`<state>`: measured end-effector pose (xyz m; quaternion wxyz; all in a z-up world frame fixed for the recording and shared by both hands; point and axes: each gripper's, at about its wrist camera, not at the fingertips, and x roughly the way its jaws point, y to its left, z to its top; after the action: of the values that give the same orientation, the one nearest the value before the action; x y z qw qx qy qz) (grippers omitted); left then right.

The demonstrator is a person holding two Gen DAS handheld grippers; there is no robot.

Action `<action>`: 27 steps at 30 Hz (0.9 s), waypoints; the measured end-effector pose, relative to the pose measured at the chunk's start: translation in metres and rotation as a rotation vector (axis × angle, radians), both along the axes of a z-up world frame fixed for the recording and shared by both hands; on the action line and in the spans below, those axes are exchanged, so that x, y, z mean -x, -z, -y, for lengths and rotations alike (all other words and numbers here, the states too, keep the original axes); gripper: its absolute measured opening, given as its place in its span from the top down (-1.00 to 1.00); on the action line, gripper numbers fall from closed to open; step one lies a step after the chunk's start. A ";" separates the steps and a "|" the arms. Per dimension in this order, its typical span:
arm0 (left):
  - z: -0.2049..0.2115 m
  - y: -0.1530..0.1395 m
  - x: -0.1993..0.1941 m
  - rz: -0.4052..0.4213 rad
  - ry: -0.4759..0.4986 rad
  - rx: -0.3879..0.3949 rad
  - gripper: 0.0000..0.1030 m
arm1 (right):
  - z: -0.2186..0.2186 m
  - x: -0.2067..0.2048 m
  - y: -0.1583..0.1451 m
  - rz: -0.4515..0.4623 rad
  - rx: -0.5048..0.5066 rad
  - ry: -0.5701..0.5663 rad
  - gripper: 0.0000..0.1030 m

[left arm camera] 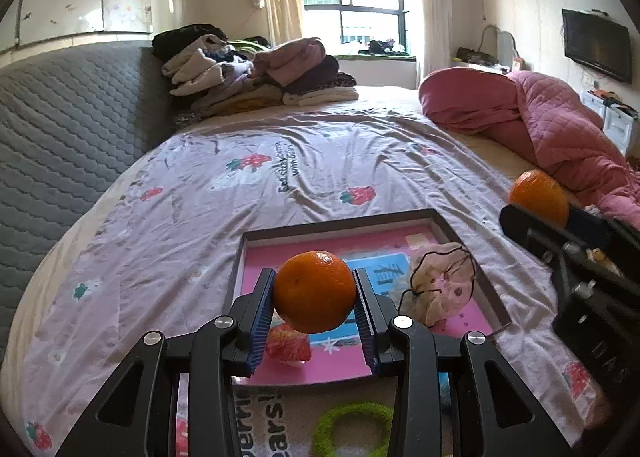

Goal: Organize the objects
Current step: 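Carry the orange with the left tool while the right tool carries its orange over the tray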

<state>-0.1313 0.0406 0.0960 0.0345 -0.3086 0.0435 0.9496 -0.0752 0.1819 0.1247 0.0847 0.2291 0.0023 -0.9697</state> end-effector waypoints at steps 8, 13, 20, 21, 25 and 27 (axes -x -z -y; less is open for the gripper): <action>-0.006 -0.001 0.016 0.002 0.004 0.016 0.25 | 0.000 0.014 0.003 0.017 -0.022 -0.008 0.22; -0.011 0.011 0.029 0.033 0.008 0.021 0.25 | -0.005 0.026 0.011 0.042 -0.029 0.000 0.22; -0.024 0.041 0.042 0.105 0.041 0.040 0.25 | -0.014 0.038 0.033 0.115 -0.040 0.004 0.22; -0.026 0.046 0.043 0.116 0.047 0.043 0.25 | -0.015 0.039 0.037 0.129 -0.043 0.003 0.22; -0.031 0.062 0.047 0.158 0.055 0.056 0.25 | -0.017 0.041 0.049 0.170 -0.051 -0.002 0.22; -0.033 0.069 0.049 0.176 0.059 0.060 0.25 | -0.018 0.043 0.054 0.191 -0.052 -0.006 0.22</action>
<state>-0.1808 0.0739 0.0269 0.0569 -0.3904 0.0778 0.9156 -0.1177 0.2000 0.0711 0.0813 0.3226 0.0202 -0.9428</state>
